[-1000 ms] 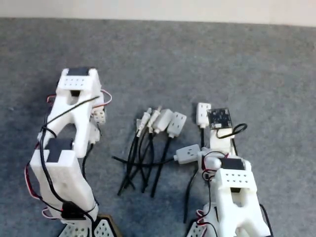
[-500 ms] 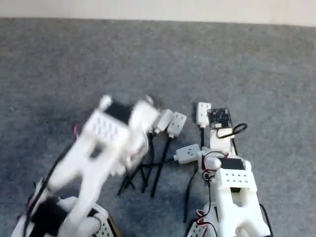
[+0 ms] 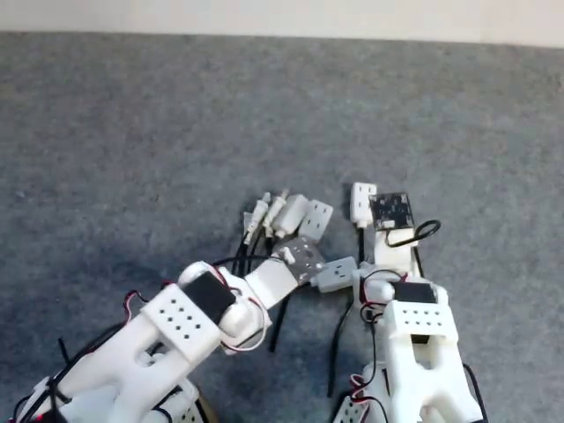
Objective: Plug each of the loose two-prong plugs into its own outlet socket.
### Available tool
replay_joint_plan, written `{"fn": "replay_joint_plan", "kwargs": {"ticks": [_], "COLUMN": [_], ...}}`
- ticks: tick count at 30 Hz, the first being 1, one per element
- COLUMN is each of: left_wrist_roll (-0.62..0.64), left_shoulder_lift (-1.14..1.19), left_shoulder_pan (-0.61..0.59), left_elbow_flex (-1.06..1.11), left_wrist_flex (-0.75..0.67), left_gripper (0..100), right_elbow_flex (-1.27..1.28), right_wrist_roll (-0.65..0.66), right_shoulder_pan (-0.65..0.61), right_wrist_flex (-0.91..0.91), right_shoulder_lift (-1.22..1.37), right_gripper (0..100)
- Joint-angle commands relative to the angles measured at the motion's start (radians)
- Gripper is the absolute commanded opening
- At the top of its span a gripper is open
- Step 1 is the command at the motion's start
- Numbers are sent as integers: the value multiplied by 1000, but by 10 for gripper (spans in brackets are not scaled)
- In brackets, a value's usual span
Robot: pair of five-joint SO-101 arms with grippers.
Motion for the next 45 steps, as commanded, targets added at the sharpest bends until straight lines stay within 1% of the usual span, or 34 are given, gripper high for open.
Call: {"fn": "replay_joint_plan", "kwargs": {"ticks": [1,4,6,8,11,12,17,20,25,29,32,36,39,42,45], "left_wrist_roll": [21,58,58,57,54,41,-61,-112,-150,-157,-152,-152,-152,-152,-152], "left_shoulder_lift": [81,185,265,354,493,529,616,653,780,921,1032,1132,1129,1067,943], "left_shoulder_pan": [91,151,148,108,-12,-56,-309,-432,-573,-645,-682,-697,-680,-642,-576], "left_elbow_flex": [-2,-2,-2,-5,-21,-48,-232,-352,-578,-809,-1013,-1260,-1360,-1369,-1274], "left_wrist_flex": [-61,-129,-195,-261,-374,-390,-348,-311,-249,-176,-91,106,245,345,400], "left_gripper": [3,3,3,3,3,3,3,3,3,3,3,3,3,3,3], "right_elbow_flex": [-2,-2,-1,10,12,12,13,13,13,13,13,13,13,13,13], "right_wrist_roll": [-9,-9,-9,-9,-9,-9,-6,-6,-5,-5,-5,-5,-5,-3,-3], "right_shoulder_pan": [-12,-12,-12,-12,-12,-12,-12,-12,-12,-12,-12,-12,-12,-12,-12], "right_wrist_flex": [-41,-41,-41,-41,-41,-41,-41,-41,-41,-41,-41,-41,-41,-41,-41], "right_shoulder_lift": [7,7,7,7,7,7,2,2,2,2,4,5,5,5,5], "right_gripper": [60,60,60,60,60,60,60,60,60,60,60,60,60,60,60]}}
